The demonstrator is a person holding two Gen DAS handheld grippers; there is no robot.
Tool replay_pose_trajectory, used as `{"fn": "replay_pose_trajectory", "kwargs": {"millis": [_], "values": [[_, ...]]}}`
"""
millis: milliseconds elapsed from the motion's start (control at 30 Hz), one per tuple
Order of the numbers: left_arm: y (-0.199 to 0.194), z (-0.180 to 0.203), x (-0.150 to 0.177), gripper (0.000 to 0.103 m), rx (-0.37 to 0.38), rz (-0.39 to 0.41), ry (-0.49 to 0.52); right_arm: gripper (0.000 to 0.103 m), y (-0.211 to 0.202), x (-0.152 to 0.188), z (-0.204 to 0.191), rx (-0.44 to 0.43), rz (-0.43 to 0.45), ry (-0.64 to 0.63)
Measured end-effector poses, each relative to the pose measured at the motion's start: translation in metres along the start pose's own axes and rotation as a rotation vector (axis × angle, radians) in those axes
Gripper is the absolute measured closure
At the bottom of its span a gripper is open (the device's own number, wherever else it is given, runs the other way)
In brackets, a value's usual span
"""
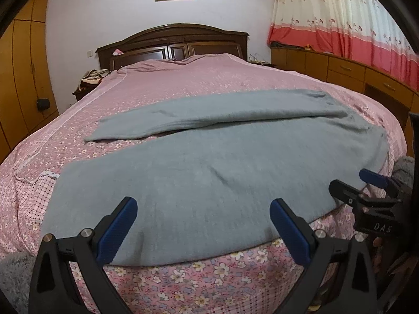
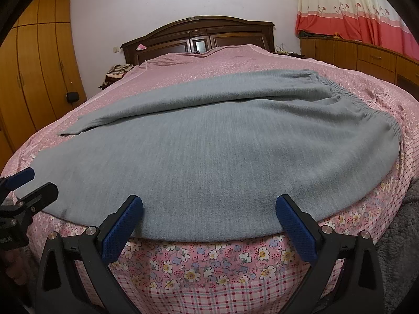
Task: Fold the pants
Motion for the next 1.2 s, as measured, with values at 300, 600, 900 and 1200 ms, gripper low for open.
{"fn": "replay_pose_trajectory", "kwargs": {"millis": [300,600,900,1200], "values": [[0.002,0.004,0.000,0.000,-0.007,-0.008,0.014,0.000,-0.013,-0.003,0.011,-0.085,0.083,0.119],[-0.012,0.005,-0.017,0.000,0.162,0.014,-0.028,0.000,-0.060,-0.027,-0.018,-0.100,0.146,-0.048],[0.003,-0.011,-0.083,0.000,0.162,-0.069,0.036,0.000,-0.108,-0.116,-0.002,-0.178,-0.030,-0.187],[0.044,-0.035,-0.162,0.001,0.133,-0.128,0.022,0.000,-0.077,-0.228,0.053,0.008,-0.118,-0.527]]}}
Point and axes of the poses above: each gripper's, at about its wrist camera, not at the fingertips, and y roughly the way its jaws point, z to its right, x to its underside, the point moved 5 cm from there along y, roughly the way its jaws point, and after that the axes turned 10 degrees about -z, right-handed, at the moved point
